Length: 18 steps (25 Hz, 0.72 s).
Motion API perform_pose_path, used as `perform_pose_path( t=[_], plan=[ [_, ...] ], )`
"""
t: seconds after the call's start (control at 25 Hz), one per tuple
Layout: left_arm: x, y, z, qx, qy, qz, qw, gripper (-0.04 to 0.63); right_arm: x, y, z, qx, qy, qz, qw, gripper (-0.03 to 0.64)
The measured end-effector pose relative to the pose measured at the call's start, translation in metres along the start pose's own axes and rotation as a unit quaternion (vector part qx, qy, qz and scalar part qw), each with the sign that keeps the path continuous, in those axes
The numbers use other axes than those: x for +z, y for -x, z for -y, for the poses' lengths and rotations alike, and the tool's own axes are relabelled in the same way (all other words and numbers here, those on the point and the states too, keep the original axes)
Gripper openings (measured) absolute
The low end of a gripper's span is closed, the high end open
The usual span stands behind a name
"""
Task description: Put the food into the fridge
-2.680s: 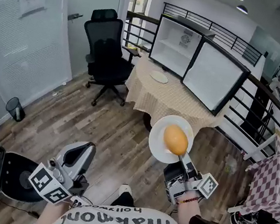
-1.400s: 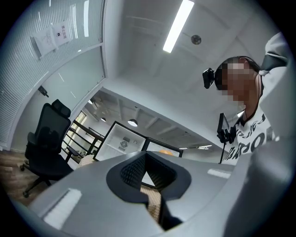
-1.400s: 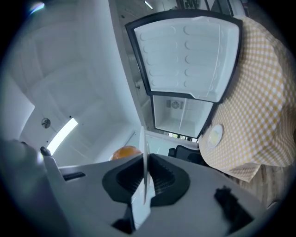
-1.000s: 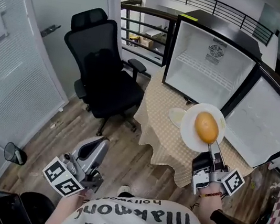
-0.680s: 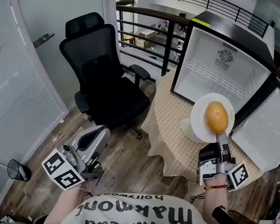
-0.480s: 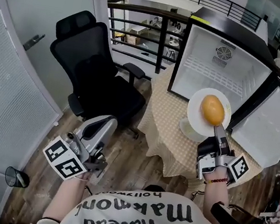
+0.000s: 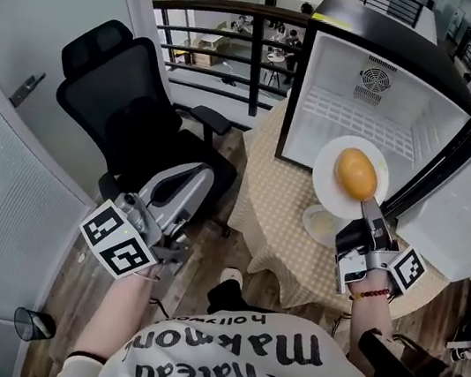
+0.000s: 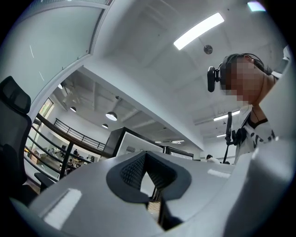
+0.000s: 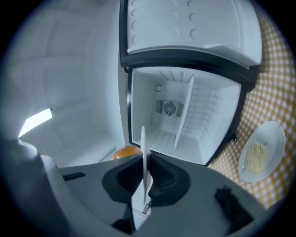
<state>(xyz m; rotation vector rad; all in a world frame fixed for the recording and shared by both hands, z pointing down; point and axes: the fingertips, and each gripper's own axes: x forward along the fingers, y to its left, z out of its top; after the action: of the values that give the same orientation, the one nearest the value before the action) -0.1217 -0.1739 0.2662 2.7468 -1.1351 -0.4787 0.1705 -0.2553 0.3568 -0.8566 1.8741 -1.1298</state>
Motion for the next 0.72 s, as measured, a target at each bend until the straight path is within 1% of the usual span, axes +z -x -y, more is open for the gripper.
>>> perform_pose_path(
  t=[0.24,0.36,0.48,0.6,0.72],
  plan=[
    [0.0,-0.057,-0.055,-0.041,-0.006,-0.028,0.9987,0.003,0.008,-0.055,0.042,-0.022,-0.028,0.019,0.999,0.034],
    [-0.008,-0.089,-0.086,-0.077,0.009,-0.038,0.9963,0.003,0.014,-0.086,0.061,-0.038,-0.031,0.018,0.999,0.034],
    [-0.022,-0.117,-0.111,-0.112,0.014,-0.056,0.992,0.003,0.018,-0.11,0.082,-0.061,-0.04,0.025,0.997,0.034],
    [-0.032,-0.136,-0.135,-0.127,0.026,-0.069,0.9892,0.003,0.022,-0.129,0.099,-0.077,-0.052,0.039,0.995,0.034],
    [-0.039,-0.151,-0.153,-0.134,0.044,-0.077,0.987,0.003,0.029,-0.142,0.11,-0.094,-0.052,0.053,0.993,0.034]
  ],
)
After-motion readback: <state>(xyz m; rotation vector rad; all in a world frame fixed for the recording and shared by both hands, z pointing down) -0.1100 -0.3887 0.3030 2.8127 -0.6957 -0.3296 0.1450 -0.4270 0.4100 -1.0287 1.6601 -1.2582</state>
